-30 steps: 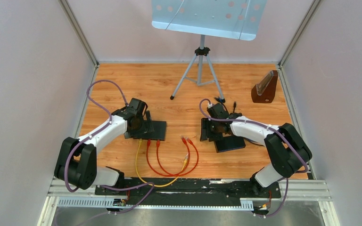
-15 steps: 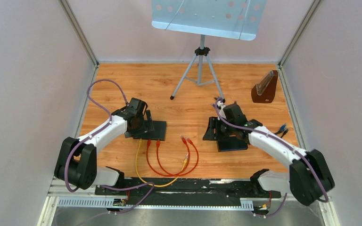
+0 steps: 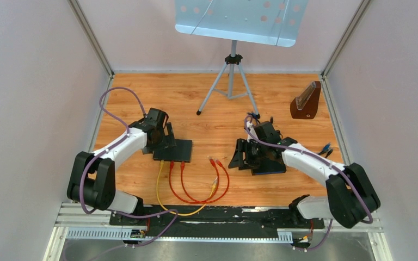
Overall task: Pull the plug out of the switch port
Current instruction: Move the switch port to the center of the board.
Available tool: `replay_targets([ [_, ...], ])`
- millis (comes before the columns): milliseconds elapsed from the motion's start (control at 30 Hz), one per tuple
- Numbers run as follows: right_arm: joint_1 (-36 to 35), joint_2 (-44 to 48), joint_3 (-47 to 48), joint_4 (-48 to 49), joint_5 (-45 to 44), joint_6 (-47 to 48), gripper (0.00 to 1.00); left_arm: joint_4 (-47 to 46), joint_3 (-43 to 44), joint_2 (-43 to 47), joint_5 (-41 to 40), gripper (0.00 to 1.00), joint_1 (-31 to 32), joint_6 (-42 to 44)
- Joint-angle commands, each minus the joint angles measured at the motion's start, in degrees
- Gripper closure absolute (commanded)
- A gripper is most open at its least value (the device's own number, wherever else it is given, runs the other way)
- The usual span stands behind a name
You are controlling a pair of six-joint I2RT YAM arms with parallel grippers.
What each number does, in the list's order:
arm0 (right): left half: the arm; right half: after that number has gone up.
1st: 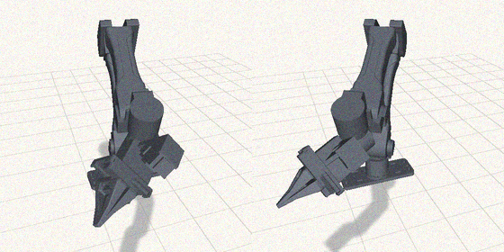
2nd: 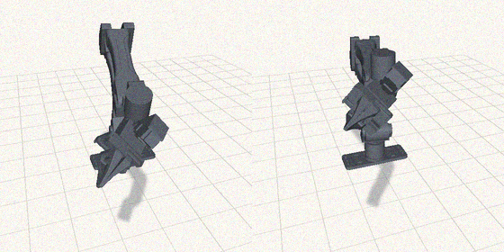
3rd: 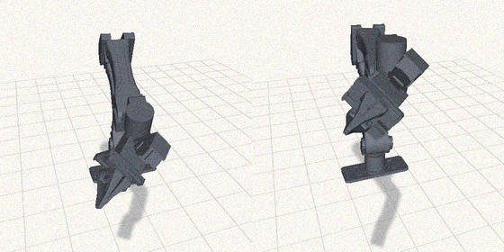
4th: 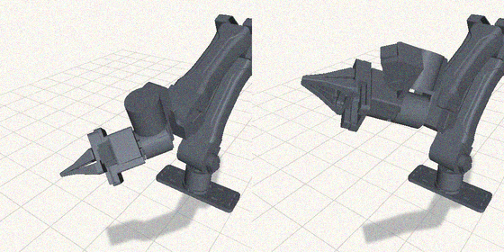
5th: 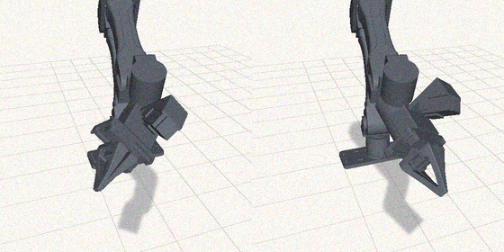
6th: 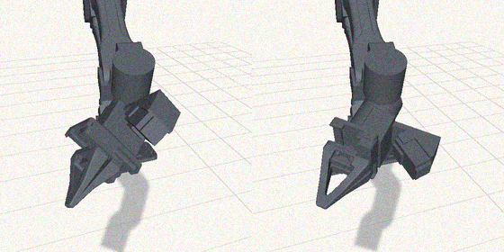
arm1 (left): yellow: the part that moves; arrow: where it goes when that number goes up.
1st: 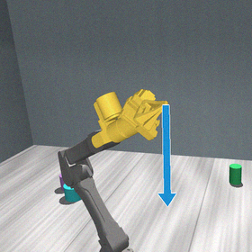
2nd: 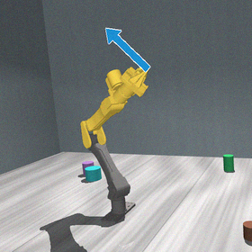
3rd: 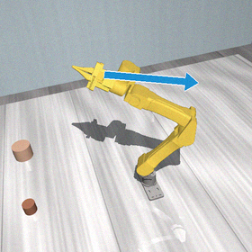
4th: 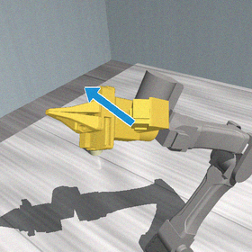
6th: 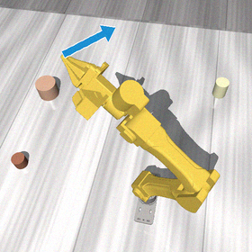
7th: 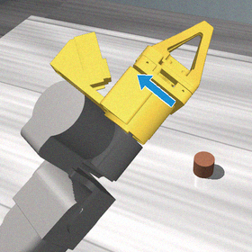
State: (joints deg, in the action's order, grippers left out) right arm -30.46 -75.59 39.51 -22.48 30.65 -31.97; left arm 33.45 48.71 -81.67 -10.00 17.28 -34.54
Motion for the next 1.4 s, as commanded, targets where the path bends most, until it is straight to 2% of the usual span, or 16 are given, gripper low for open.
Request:
replay_targets([
  [0,-1.8,-7.5,9.4,7.3,4.1,-2.1,0.38,0.7,3.5,0.0,-2.9,0.0,-1.1,1.9],
  [300,-4.6,-28.1,25.3,10.6,5.8,-5.2,0.35,-3.4,-0.4,-5.3,4.6,0.0,-3.1,1.3],
  [500,-8.6,-39.8,34.1,10.1,7.8,-4.5,0.36,-4.5,-4.4,-1.2,8.6,0.03,-3.1,0.2],
  [700,-9.5,-45.9,39.8,7.5,10.0,-1.9,0.35,-9.3,-10.8,4.7,21.1,0.09,-3.1,-1.6],
  [833,-9.6,-45.1,38.4,5.8,10.2,0.1,0.37,-10.9,-14.7,9.0,26.2,0.11,-2.3,-3.6],
  [1033,-11.8,-37.9,27.5,6.1,5.6,0.6,0.38,-10.4,-18.2,15.3,27.0,0.11,2.7,-8.0],
  [1233,-16.0,-31.9,18.8,8.1,2.0,-1.1,0.38,-8.8,-20.5,17.6,23.6,0.1,10.0,-12.7],
  [1367,-16.1,-27.7,17.3,6.5,-3.2,-0.6,0.35,-5.4,-20.0,20.8,20.6,0.1,10.6,-13.0],
])
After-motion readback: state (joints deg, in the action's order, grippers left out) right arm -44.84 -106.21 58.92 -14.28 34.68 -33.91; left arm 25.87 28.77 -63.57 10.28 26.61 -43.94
